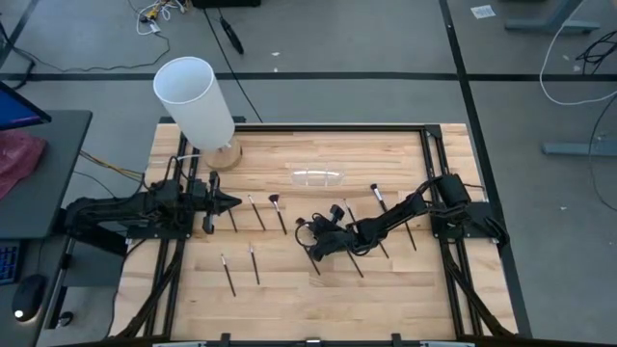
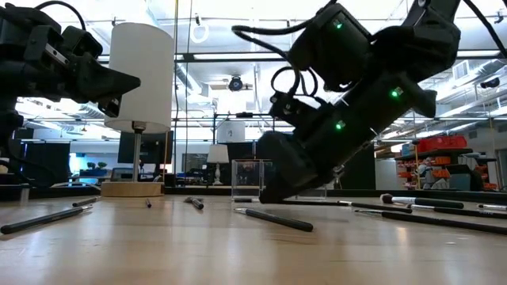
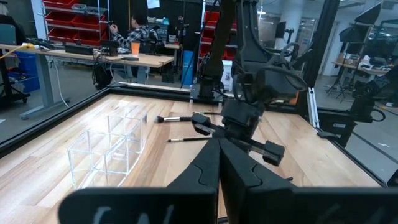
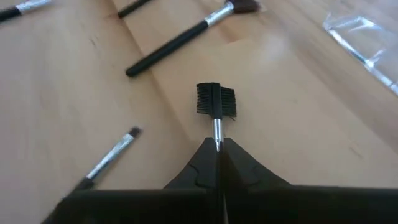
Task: Put items in baskets/containers
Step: Put the black brow brush into the transparent organizer
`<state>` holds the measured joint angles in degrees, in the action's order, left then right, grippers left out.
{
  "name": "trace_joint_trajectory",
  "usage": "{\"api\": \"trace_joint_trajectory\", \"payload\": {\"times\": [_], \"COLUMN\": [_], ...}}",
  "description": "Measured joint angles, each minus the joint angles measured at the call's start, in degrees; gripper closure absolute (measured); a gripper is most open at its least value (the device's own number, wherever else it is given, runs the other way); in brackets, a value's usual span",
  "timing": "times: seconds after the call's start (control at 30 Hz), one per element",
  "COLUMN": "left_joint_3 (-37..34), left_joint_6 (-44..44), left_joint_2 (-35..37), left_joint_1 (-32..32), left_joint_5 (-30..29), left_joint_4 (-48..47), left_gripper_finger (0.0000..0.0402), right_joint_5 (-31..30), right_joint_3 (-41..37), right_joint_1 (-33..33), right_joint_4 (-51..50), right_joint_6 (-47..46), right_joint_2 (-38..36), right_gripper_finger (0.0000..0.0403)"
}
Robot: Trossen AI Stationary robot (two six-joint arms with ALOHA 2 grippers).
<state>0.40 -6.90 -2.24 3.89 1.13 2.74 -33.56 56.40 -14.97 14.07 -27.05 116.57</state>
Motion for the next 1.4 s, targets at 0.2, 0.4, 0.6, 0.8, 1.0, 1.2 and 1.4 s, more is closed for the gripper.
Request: {"api": "trace_joint_trajectory", "payload": {"times": [0.2,0.4,0.6,0.8,1.0,1.2,1.4], "left_joint_3": [0.0,0.0,0.0,0.0,0.0,0.0,0.0], "left_joint_6": [0.0,0.0,0.0,0.0,-2.6,3.4,12.1], "left_joint_2": [0.0,0.0,0.0,0.0,-1.1,-11.9,-32.6], "left_joint_1": [0.0,0.0,0.0,0.0,-0.1,-6.1,-14.1], "left_joint_5": [0.0,0.0,0.0,0.0,3.7,10.4,3.7], "left_joint_4": [0.0,0.0,0.0,0.3,9.4,22.6,39.1], "left_gripper_finger": [0.0397,0.0397,0.0397,0.0397,0.0397,0.0396,0.0367], "right_joint_5": [-0.4,-1.1,-1.4,-1.4,5.4,19.0,29.0], "right_joint_3": [-4.4,-14.0,-19.0,-19.6,-19.5,-16.1,-12.7], "right_joint_1": [0.0,-0.3,-1.1,-2.6,-3.7,-3.1,-1.9], "right_joint_4": [8.1,30.6,48.3,59.5,70.7,73.4,73.4], "right_joint_6": [-0.3,-0.2,4.4,11.6,17.8,21.8,23.2], "right_joint_2": [0.0,-0.1,-0.2,-0.2,-0.3,-0.3,-0.3], "right_gripper_finger": [0.0399,0.0399,0.0399,0.0399,0.0399,0.0399,0.0399]}}
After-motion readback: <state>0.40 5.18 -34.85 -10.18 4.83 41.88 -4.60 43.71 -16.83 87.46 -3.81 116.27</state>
